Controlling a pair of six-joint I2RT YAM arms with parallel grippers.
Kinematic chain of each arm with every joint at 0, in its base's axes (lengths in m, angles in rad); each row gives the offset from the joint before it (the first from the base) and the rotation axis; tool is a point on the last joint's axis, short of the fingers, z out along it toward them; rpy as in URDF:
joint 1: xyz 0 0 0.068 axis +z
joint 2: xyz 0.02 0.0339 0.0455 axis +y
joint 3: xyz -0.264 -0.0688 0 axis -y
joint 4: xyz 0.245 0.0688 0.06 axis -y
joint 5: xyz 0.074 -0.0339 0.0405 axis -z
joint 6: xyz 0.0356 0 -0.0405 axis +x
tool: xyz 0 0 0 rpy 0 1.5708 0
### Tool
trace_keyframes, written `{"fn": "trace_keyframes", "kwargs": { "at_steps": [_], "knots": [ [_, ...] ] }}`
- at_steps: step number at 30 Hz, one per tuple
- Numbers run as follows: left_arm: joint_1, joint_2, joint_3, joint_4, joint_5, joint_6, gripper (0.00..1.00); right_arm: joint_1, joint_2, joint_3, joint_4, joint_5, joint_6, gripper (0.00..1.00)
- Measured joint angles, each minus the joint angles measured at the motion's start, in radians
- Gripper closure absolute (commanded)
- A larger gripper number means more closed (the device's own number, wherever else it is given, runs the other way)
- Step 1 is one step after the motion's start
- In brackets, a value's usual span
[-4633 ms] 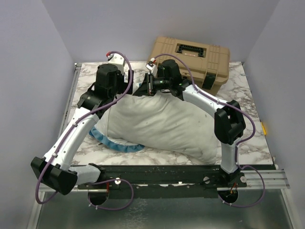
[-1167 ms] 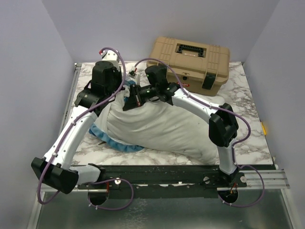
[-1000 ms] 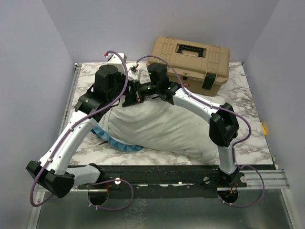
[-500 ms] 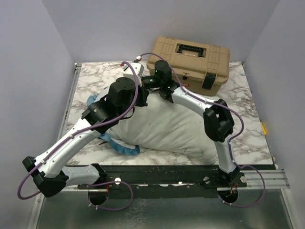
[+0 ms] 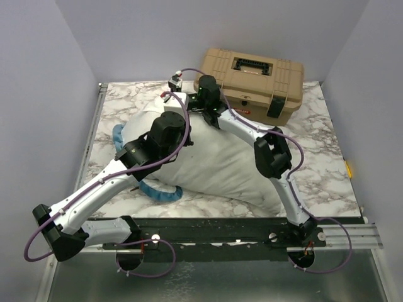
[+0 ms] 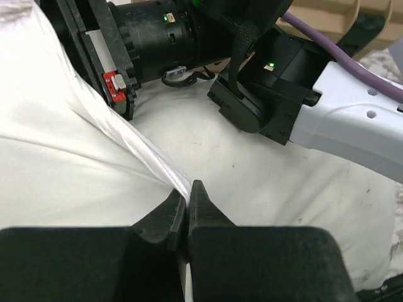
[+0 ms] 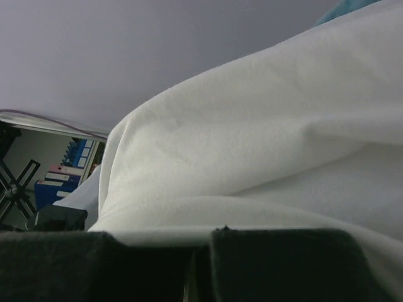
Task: Put the pillow into the pillowcase
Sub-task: Stuff the pillow into the pillowcase.
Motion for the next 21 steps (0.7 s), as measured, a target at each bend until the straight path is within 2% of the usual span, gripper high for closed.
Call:
{"fn": "trace_keyframes", "kwargs": {
  "at_steps": [3, 6, 11, 15, 18, 21],
  "knots": [
    [0.0, -0.002, 0.0, 0.032, -0.038, 0.012, 1.0, -0.01, 0.033, 0.135, -0.086, 0.006, -0.012, 0.81],
    [0.0, -0.004, 0.0, 0.096, -0.051, 0.034, 1.0, -0.031, 0.031, 0.218, -0.175, 0.027, -0.063, 0.75],
    [0.0, -0.005, -0.023, 0.227, -0.048, 0.049, 1.0, -0.078, -0.028, 0.222, -0.337, 0.121, -0.193, 0.5],
    [0.0, -0.007, -0.105, 0.334, -0.046, 0.05, 1.0, -0.099, -0.041, 0.263, -0.539, 0.169, -0.332, 0.23],
    [0.0, -0.022, -0.172, 0.369, -0.07, 0.044, 1.0, -0.105, -0.045, 0.272, -0.713, 0.219, -0.477, 0.12],
    [-0.011, -0.057, -0.262, 0.381, -0.123, 0.006, 1.0, -0.109, -0.108, 0.152, -0.824, 0.318, -0.62, 0.06]
  ]
}}
